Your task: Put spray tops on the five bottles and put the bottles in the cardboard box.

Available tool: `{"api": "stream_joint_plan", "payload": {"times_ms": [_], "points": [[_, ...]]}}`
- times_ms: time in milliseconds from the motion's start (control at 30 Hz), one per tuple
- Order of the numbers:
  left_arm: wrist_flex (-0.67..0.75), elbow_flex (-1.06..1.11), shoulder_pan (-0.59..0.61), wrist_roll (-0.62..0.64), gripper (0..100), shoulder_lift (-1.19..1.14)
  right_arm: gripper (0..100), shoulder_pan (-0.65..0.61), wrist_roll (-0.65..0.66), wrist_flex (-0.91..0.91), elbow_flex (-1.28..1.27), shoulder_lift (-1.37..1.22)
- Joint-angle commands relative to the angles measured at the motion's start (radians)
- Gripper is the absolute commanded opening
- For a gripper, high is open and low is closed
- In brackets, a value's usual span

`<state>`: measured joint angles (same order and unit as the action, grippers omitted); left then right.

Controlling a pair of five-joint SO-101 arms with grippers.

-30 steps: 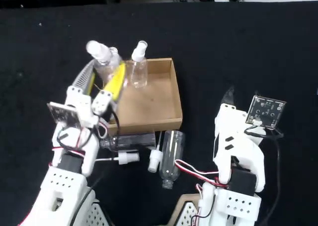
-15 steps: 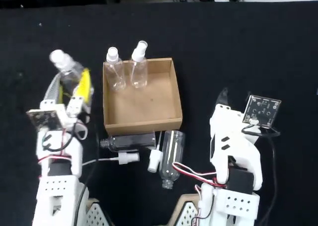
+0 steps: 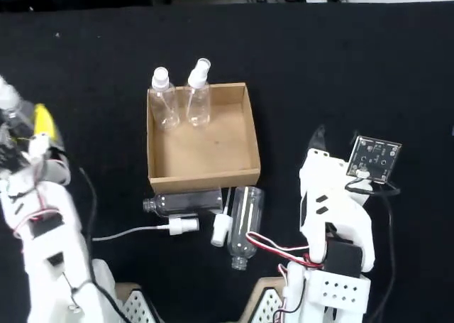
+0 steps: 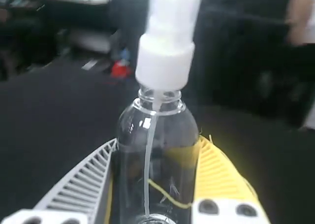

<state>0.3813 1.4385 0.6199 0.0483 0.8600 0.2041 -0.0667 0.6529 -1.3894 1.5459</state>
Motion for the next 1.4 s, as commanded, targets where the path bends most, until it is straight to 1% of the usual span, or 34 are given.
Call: {"api": "stream_joint_plan", "payload": {"times_ms": [0,233,300,367,433,467,567,733,933,1033,1100,1367], "points": [[0.025,-0.15,0.117,-0.006,8,-0.175,18.8,-0.014,-0.009,-0.023,-0.01,0.015],[0.025,-0.257,0.223,-0.006,8,-0.385,18.6,-0.014,-0.057,-0.041,-0.039,0.015],[0.048,-0.282,0.254,-0.006,8,-0.44,15.7,-0.017,-0.057,-0.041,-0.047,0.015],[0.15,-0.277,0.288,-0.006,8,-0.497,8.5,-0.038,-0.055,-0.041,-0.047,0.015],[0.302,-0.257,0.32,-0.008,8,-0.563,2.4,-0.071,-0.054,-0.038,-0.048,0.015],[0.371,-0.248,0.332,-0.008,8,-0.598,0.9,-0.087,-0.041,-0.037,-0.048,0.015],[0.52,-0.243,0.344,-0.008,8,-0.717,3.3,-0.124,0.003,-0.043,-0.07,0.015],[0.641,-0.285,0.366,-0.008,8,-0.879,3.9,-0.132,0.006,-0.071,-0.097,0.015],[0.879,-0.282,0.366,-0.011,8,-1.016,3.9,-0.132,0.008,-0.114,-0.125,0.015],[0.913,-0.291,0.36,-0.083,8,-1.076,3.9,-0.132,0.008,-0.114,-0.125,0.015],[0.914,-0.292,0.36,-0.106,8,-1.1,3.9,-0.132,0.008,-0.114,-0.125,0.015],[0.914,-0.305,0.367,-0.112,9,-1.142,3.9,-0.132,0.008,-0.114,-0.122,0.015]]}}
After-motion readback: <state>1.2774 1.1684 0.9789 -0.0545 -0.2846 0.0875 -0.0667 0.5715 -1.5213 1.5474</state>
